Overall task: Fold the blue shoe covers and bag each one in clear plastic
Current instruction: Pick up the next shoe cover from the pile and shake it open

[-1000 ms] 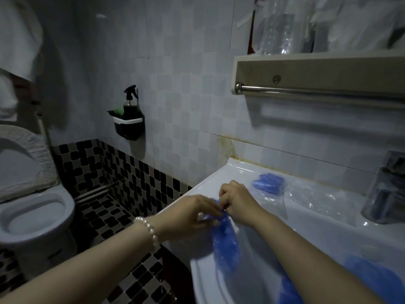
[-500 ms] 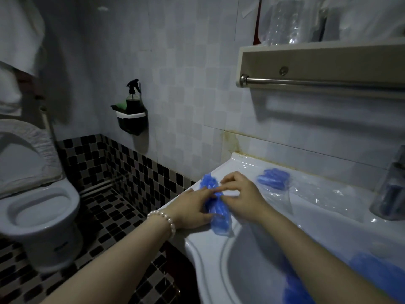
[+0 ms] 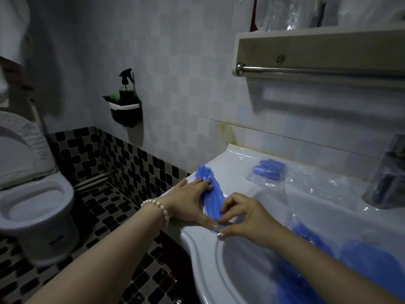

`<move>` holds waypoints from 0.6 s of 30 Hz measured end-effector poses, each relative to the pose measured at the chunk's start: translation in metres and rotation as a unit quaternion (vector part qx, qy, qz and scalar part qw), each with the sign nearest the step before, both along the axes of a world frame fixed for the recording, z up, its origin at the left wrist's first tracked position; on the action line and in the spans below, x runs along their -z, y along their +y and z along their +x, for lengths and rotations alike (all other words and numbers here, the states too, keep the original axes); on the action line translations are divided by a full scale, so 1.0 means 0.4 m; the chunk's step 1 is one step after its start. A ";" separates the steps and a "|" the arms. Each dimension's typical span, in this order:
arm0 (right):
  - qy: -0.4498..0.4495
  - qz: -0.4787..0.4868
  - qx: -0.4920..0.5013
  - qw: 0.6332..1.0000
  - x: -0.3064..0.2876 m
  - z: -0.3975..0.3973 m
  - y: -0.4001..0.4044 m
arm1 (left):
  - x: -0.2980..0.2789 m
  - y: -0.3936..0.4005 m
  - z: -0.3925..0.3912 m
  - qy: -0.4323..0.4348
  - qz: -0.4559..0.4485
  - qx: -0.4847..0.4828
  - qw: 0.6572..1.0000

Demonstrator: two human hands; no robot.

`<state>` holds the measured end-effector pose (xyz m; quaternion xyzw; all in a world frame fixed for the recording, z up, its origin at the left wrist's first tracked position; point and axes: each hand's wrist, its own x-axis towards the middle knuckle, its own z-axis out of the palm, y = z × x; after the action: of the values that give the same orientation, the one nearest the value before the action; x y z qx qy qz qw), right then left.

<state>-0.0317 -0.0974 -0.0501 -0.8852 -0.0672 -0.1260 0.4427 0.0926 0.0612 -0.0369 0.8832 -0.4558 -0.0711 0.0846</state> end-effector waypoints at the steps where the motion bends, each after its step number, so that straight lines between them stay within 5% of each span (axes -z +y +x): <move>1: 0.010 0.003 -0.003 1.000 0.000 0.001 -0.003 | -0.002 0.001 0.000 0.003 0.002 -0.002 1.000; 8: -0.029 -0.003 0.047 0.998 0.029 0.006 0.001 | -0.001 -0.002 0.010 0.029 0.004 -0.005 1.000; 13: 0.054 -0.082 0.091 0.991 0.023 0.018 0.025 | -0.004 -0.002 0.016 0.060 -0.007 0.003 0.998; 18: 0.080 -0.032 0.127 0.988 0.026 0.031 0.029 | 0.010 -0.004 0.022 0.052 -0.020 -0.014 0.998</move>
<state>-0.0195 -0.0858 -0.0605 -0.9076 0.0775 -0.1074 0.3984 0.1015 0.0598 -0.0410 0.8829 -0.4394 -0.1065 0.1272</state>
